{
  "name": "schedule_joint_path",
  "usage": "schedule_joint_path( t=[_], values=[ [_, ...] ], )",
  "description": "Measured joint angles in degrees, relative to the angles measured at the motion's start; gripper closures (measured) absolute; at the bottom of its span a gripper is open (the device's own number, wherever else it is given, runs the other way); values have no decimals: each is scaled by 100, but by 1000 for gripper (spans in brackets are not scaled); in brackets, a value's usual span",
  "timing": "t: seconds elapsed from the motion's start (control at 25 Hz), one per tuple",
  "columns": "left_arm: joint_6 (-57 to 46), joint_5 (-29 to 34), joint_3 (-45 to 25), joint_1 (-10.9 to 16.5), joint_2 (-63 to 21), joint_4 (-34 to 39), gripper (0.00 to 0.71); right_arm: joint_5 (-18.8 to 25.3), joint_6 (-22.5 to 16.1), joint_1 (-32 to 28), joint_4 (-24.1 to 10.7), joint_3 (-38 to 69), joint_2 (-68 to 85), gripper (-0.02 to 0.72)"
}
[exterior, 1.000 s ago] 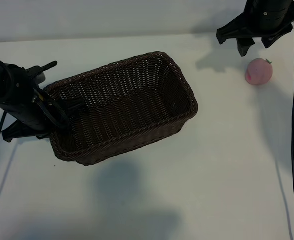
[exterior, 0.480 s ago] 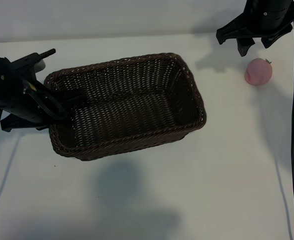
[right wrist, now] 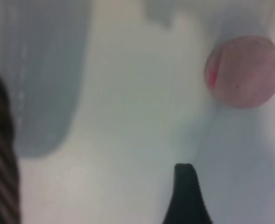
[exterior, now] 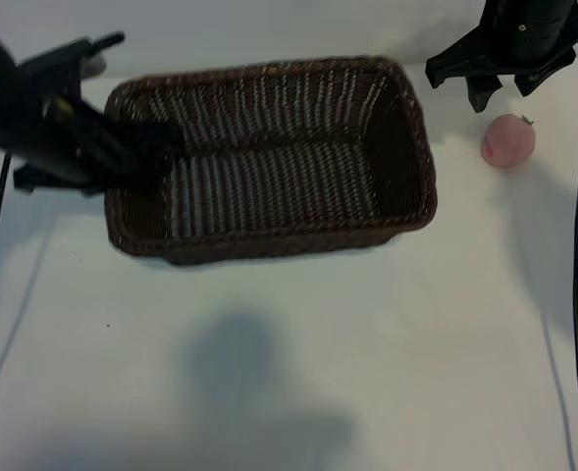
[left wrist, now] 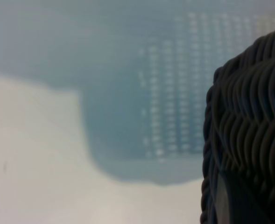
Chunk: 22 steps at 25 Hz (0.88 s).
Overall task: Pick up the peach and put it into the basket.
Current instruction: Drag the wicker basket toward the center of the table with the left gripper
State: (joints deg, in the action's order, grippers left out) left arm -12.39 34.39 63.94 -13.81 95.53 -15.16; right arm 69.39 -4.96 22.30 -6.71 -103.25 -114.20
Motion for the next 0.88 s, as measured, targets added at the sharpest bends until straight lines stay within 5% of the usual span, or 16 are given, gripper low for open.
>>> schedule_joint_path(
  t=[0.32,0.88],
  values=[
    [227,556,1211,-6,1063,-12,616,30,0,0,-5,0,0,216],
    [745,343,1511,-149,2075,-382,617,37,-6,0,-5,0,0,216]
  ],
)
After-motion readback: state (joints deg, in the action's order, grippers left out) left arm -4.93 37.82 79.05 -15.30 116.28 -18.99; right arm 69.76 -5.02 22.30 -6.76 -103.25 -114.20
